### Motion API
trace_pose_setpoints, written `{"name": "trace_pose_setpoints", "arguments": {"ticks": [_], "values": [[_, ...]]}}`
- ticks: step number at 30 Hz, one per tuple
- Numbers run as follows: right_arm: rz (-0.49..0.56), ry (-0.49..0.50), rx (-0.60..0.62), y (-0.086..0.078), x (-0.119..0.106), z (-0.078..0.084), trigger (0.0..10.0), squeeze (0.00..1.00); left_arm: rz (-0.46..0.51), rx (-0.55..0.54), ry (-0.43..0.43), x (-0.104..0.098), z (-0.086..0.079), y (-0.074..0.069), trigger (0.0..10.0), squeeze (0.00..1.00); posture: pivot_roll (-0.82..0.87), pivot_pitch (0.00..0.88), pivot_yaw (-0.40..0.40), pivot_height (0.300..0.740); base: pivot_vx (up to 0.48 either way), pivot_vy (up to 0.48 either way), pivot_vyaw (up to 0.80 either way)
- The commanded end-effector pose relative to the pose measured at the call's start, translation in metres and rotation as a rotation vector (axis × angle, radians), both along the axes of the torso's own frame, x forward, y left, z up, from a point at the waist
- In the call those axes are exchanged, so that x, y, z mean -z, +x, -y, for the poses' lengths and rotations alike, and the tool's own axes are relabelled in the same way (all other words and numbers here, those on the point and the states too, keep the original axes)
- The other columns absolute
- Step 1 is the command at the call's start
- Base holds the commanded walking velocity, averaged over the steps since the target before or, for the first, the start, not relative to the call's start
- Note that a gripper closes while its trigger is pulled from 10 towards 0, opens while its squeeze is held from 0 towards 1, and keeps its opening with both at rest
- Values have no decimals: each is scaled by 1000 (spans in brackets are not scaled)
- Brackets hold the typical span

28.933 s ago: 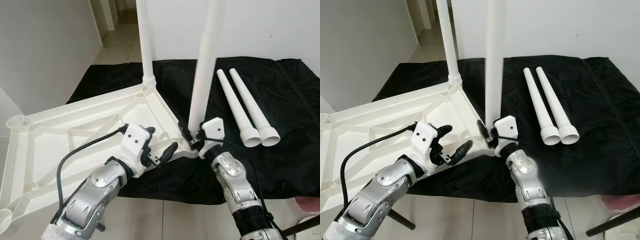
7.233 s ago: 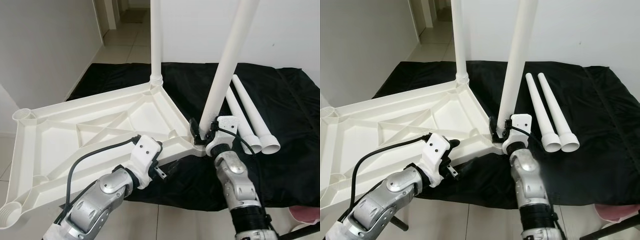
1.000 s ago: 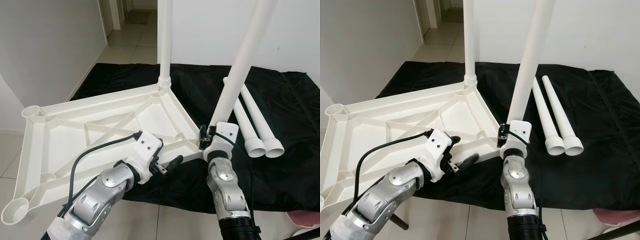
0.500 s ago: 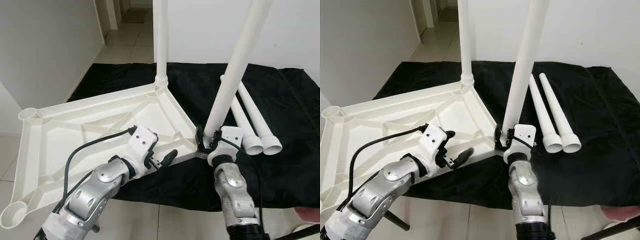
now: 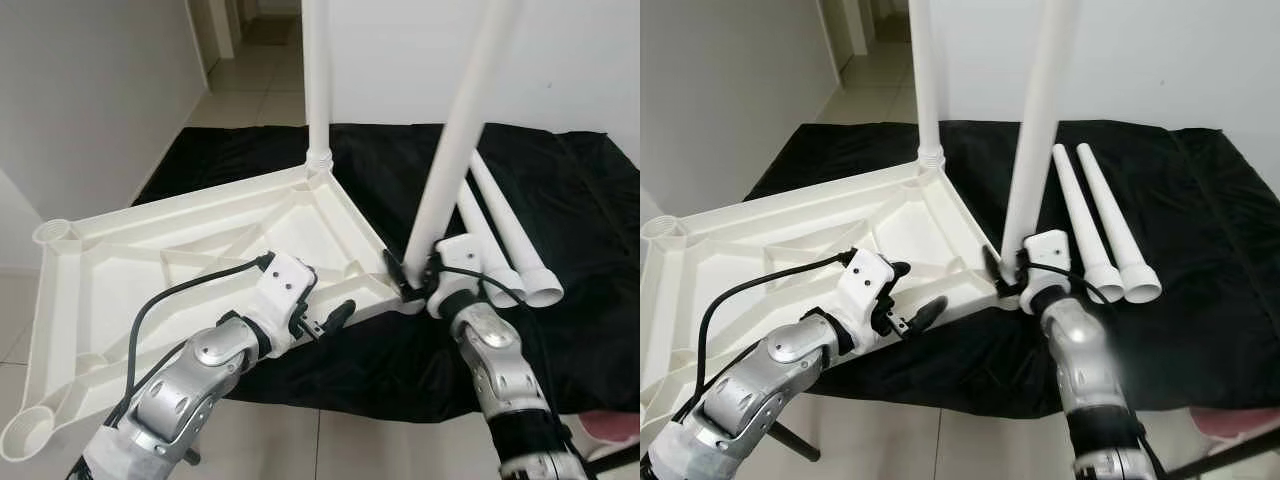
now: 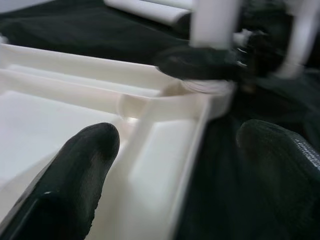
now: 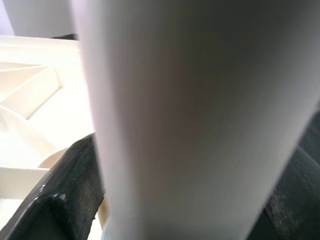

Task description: Building children table

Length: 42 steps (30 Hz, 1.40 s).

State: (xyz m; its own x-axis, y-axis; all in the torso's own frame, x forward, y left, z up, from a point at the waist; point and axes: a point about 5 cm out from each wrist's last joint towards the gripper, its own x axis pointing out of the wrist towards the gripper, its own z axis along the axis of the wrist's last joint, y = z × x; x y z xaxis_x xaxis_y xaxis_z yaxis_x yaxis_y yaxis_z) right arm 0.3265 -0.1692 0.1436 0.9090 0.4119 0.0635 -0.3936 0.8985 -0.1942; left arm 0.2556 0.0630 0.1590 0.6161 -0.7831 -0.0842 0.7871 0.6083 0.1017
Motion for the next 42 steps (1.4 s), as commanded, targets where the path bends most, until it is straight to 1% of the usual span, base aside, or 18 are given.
{"name": "trace_pose_setpoints", "arguments": {"ticks": [1, 6, 10, 11, 12, 13, 15, 16, 22, 25, 26, 28, 29, 30, 33, 36, 38, 42], "values": [[-5, -19, -56, 4, 1, -5, 10000, 0, -15, 90, 8, 3, 6, -7, 10000, 0, -27, 49, 56, 740, 0, 0, 0], [-30, -23, -130, 8, 5, -12, 10000, 0, 5, 65, 24, 8, 8, -7, 10000, 0, -14, 37, 49, 740, 0, 0, 0], [-26, -31, -155, 10, 6, -14, 10000, 0, 1, 48, 17, 10, 9, -5, 10000, 0, -10, 34, 42, 740, 0, 0, 0], [-23, -33, -162, 11, 7, -14, 7059, 0, 2, 42, 16, 11, 10, -5, 10000, 0, -11, 31, 41, 740, 0, 0, 0], [-22, -35, -167, 12, 7, -13, 7059, 0, 3, 38, 16, 11, 10, -4, 10000, 0, -12, 31, 41, 740, 0, 0, 0], [-23, -35, -171, 12, 8, -13, 980, 0, 3, 38, 16, 12, 10, -4, 10000, 0, -14, 26, 40, 740, 0, 0, 0], [-23, -36, -175, 13, 9, -12, 980, 0, 3, 41, 15, 12, 10, -5, 10000, 0, -14, 26, 40, 740, 0, 0, 0], [-26, -34, -179, 13, 9, -11, 0, 0, 5, 45, 16, 12, 11, -5, 10000, 0, -14, 26, 40, 740, 0, 0, 0], [-47, -26, -178, 10, 15, -7, 0, 0, 12, 52, 18, 12, 11, -5, 10000, 0, -18, 21, 36, 740, 0, 0, 0], [-68, -16, -149, 6, 22, -6, 0, 0, 16, 52, 17, 11, 11, -4, 10000, 0, -20, 22, 35, 740, 0, 0, 0], [-84, -4, -133, 4, 26, -6, 8588, 0, 16, 52, 15, 11, 11, -4, 10000, 0, -22, 24, 35, 740, 0, 0, 0], [-93, 5, -125, 3, 28, -7, 8588, 0, 17, 52, 14, 11, 11, -4, 10000, 0, -22, 24, 35, 740, 0, 0, 0], [-102, 15, -107, 2, 31, -7, 10000, 0, 17, 52, 14, 11, 11, -4, 10000, 0, -23, 27, 34, 740, 0, 0, 0], [-102, 15, -107, 2, 31, -7, 10000, 0, 17, 52, 14, 11, 11, -4, 10000, 0, -23, 27, 34, 740, 0, 0, 0], [-115, 40, -47, -1, 35, -8, 10000, 0, 16, 52, 14, 11, 11, -5, 10000, 0, -24, 29, 34, 740, 0, 0, 0], [-113, 36, -7, -1, 36, -7, 10000, 0, 17, 51, 15, 12, 11, -5, 10000, 0, -26, 30, 32, 740, 0, 0, 0], [-107, 55, 54, -3, 35, -10, 10000, 0, 16, 52, 15, 12, 10, -5, 10000, 0, -29, 28, 32, 740, 0, 0, 0], [-102, 87, 131, -7, 33, -15, 10000, 0, 22, 52, 20, 11, 10, -4, 10000, 0, -31, 33, 34, 740, 0, 0, 0]]}}
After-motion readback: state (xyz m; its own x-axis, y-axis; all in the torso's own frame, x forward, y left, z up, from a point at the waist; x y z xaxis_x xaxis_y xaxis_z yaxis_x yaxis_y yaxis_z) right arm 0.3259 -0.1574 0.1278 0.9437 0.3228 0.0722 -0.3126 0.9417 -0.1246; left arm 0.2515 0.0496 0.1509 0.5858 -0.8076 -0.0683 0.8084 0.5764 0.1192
